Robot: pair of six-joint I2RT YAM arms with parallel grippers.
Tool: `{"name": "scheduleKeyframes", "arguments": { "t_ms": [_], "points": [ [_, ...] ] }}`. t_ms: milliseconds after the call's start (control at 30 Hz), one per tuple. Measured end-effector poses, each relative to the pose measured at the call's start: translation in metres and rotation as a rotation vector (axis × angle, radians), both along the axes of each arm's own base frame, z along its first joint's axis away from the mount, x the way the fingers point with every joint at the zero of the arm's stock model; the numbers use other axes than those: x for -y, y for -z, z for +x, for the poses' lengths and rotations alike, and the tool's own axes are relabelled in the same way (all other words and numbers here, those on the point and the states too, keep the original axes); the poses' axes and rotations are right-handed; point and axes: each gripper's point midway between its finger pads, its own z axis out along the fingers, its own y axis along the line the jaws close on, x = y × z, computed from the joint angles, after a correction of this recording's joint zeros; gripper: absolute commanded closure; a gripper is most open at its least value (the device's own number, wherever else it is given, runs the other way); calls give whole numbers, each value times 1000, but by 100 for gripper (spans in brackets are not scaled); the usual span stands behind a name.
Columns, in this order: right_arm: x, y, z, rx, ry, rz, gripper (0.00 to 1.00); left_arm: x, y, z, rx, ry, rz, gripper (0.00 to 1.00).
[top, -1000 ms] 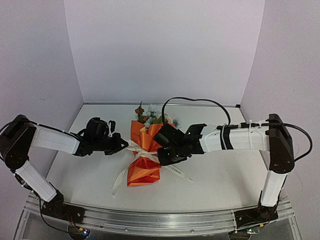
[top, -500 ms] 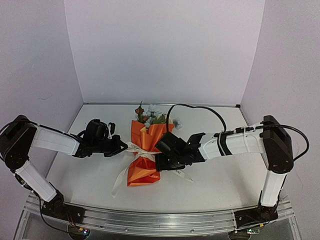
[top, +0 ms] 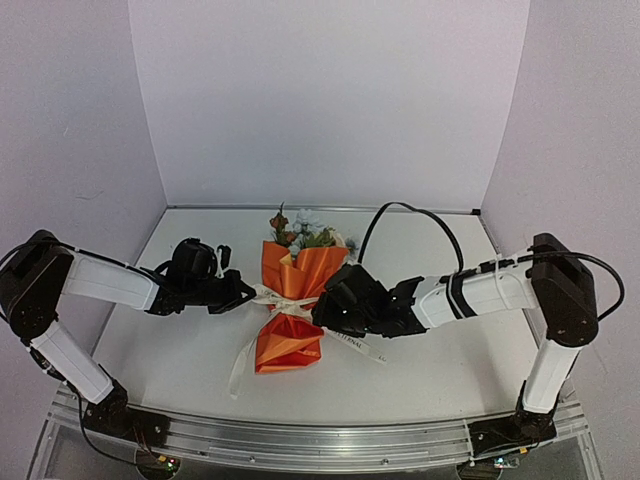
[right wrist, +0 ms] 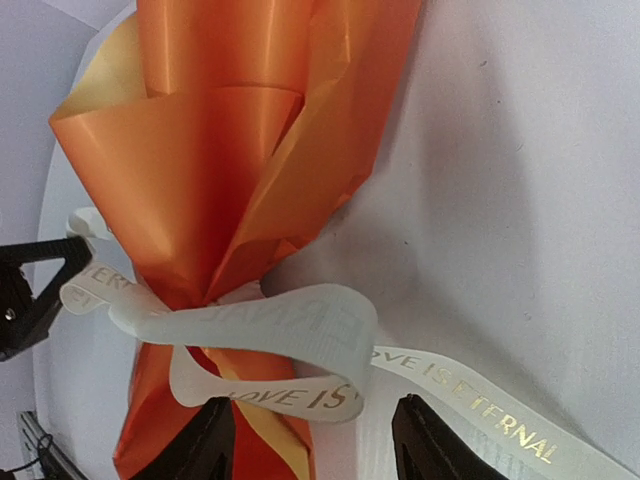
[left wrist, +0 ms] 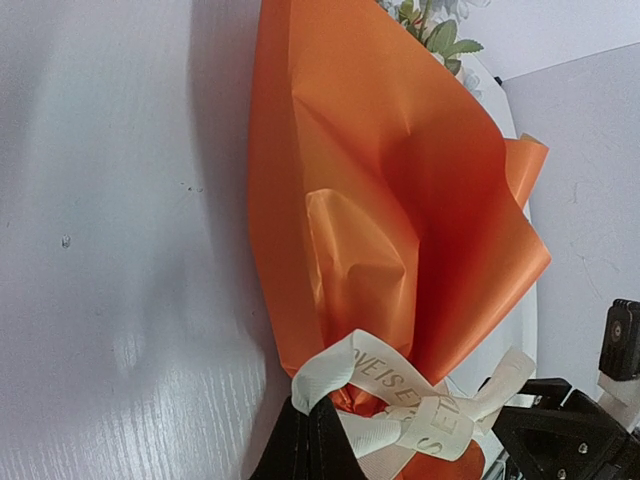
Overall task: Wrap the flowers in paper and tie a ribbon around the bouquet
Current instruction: Tie the half-tied ribbon around the folded bouquet.
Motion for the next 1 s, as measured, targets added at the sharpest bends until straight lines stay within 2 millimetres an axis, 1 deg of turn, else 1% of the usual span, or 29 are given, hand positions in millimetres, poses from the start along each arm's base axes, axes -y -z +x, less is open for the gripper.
{"name": "scheduleKeyframes", "arguments": {
  "t_ms": [100,233,333,400,433,567,600,833,1000],
  "points": [
    [-3,-5,5,7,19,38,52,0,0,0,0,0,0,100],
    [-5,-8,10,13,32,64,53,0,0,0,0,1,0,100],
    [-6,-7,11,13,34,69,55,0,0,0,0,2,0,100],
    [-7,-5,11,11,35,69,62,1,0,-1,1,7,0,100],
    [-7,-4,11,10,36,69,67,1,0,-1,2,10,0,100],
    [-9,-5,11,9,30,72,95,1,0,-1,3,15,0,100],
    [-10,-6,11,10,30,77,100,1,0,-2,3,17,0,100],
    [-11,-8,12,14,12,55,100,2,-1,-2,7,21,1,100],
    [-3,-1,8,-1,-8,-15,100,1,-7,-1,22,16,-5,100]
  ]
}}
